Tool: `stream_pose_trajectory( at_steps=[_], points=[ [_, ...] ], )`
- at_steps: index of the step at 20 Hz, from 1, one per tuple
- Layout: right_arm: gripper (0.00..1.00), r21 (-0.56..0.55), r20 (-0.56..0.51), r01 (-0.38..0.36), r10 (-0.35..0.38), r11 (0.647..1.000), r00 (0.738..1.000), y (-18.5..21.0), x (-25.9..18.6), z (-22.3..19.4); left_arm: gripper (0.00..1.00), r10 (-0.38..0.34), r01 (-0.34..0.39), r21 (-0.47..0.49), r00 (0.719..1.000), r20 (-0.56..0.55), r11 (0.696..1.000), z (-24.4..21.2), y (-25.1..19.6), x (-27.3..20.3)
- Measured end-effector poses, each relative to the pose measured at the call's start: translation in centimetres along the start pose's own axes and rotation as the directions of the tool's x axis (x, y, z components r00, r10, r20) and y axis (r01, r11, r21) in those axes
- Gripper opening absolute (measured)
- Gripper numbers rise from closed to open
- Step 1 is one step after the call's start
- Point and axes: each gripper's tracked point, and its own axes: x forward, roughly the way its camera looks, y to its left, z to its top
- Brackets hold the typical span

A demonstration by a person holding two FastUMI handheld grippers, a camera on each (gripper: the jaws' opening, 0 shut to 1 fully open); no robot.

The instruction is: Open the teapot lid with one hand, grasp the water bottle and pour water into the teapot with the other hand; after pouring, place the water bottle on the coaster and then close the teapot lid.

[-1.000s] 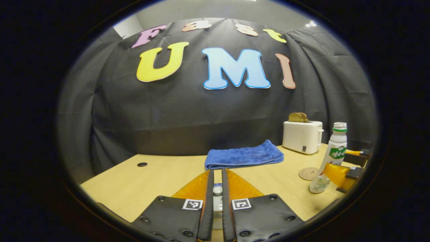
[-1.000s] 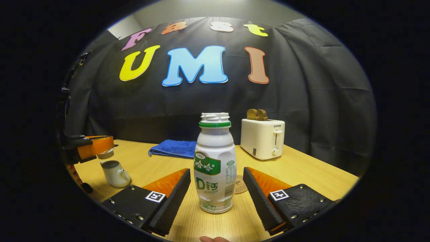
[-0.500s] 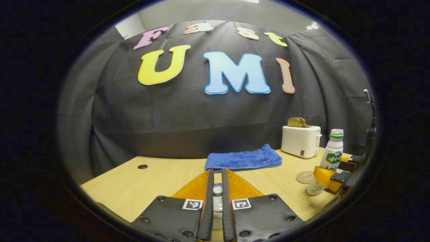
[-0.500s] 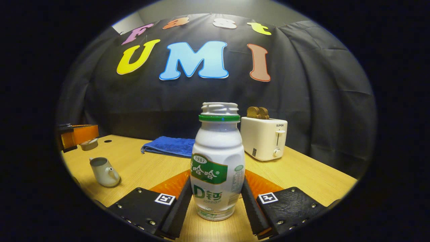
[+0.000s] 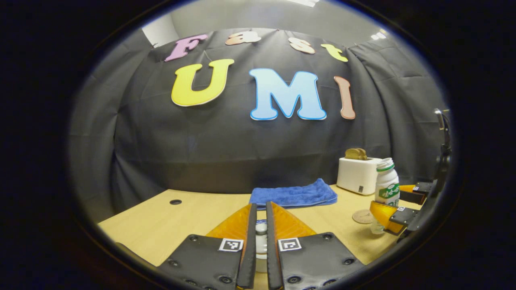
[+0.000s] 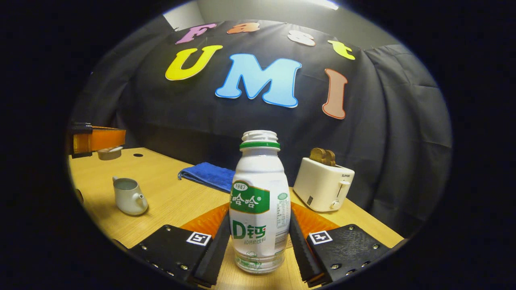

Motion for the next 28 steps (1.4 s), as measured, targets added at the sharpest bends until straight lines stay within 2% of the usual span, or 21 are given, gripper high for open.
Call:
stream_pose_trajectory(
  at_steps=[3, 4, 5, 6, 8, 9, 10, 13, 18, 23, 24, 25, 26, 28],
  points=[
    [0.73, -0.006, 0.003, -0.023, 0.023, 1.000, 1.000, 0.8, 0.2, -0.2, 0.22, 0.011, -0.011, -0.005, 1.000, -0.005, 1.000, -0.6, 0.8, -0.1],
    [0.68, -0.004, -0.003, -0.032, 0.032, 0.999, 0.999, 1.0, 0.3, -0.5, 0.22, 0.011, -0.011, -0.015, 1.000, -0.008, 1.000, -0.7, 1.0, -0.2],
    [0.68, 0.006, -0.008, -0.043, 0.043, 0.999, 0.999, 1.2, 0.2, -0.7, 0.18, 0.012, -0.012, -0.023, 1.000, -0.008, 1.000, -0.7, 1.3, -0.2],
    [0.68, 0.017, -0.007, -0.045, 0.045, 0.999, 0.999, 1.2, 0.2, -0.7, 0.22, 0.019, -0.019, -0.024, 1.000, -0.004, 1.000, -0.5, 1.6, -0.3],
    [0.68, 0.012, -0.001, -0.050, 0.050, 0.999, 0.999, 1.3, 0.2, -0.4, 0.22, 0.024, -0.024, -0.021, 1.000, 0.012, 0.999, 0.2, 2.1, -0.7],
    [0.68, -0.009, 0.010, -0.054, 0.054, 0.999, 0.998, 1.4, 0.3, -0.1, 0.17, 0.023, -0.023, -0.026, 1.000, 0.019, 0.999, 0.4, 2.0, -0.8],
    [0.68, -0.042, 0.016, -0.061, 0.061, 0.997, 0.998, 1.6, 0.3, 0.3, 0.22, 0.021, -0.020, -0.032, 0.999, 0.024, 0.999, 0.7, 2.1, -1.1],
    [0.68, -0.144, 0.028, -0.095, 0.100, 0.985, 0.995, 2.6, 0.6, 0.7, 0.22, 0.017, -0.015, -0.044, 0.999, 0.042, 0.999, 1.4, 2.1, -1.9],
    [0.68, -0.234, 0.050, -0.152, 0.168, 0.960, 0.985, 4.8, 0.6, 1.7, 0.22, 0.022, -0.018, -0.069, 0.998, 0.055, 0.997, 1.4, 3.1, -2.7],
    [0.69, -0.350, 0.063, -0.212, 0.249, 0.913, 0.966, 7.5, 0.3, 2.4, 0.22, 0.028, -0.023, -0.080, 0.998, 0.055, 0.996, 1.4, 3.9, -3.2],
    [0.68, -0.374, 0.065, -0.224, 0.267, 0.900, 0.962, 7.9, 0.2, 2.6, 0.18, 0.030, -0.025, -0.083, 0.998, 0.059, 0.996, 1.5, 4.1, -3.4],
    [0.69, -0.399, 0.064, -0.232, 0.280, 0.887, 0.958, 8.4, 0.3, 2.7, 0.18, 0.032, -0.027, -0.088, 0.998, 0.062, 0.996, 1.5, 4.3, -3.5],
    [0.68, -0.422, 0.063, -0.243, 0.295, 0.873, 0.953, 8.8, 0.3, 2.7, 0.22, 0.034, -0.028, -0.091, 0.997, 0.063, 0.995, 1.6, 4.4, -3.6],
    [0.69, -0.468, 0.058, -0.258, 0.321, 0.845, 0.945, 9.7, 0.3, 2.7, 0.22, 0.039, -0.033, -0.096, 0.997, 0.062, 0.995, 1.3, 4.8, -3.9]
  ],
)
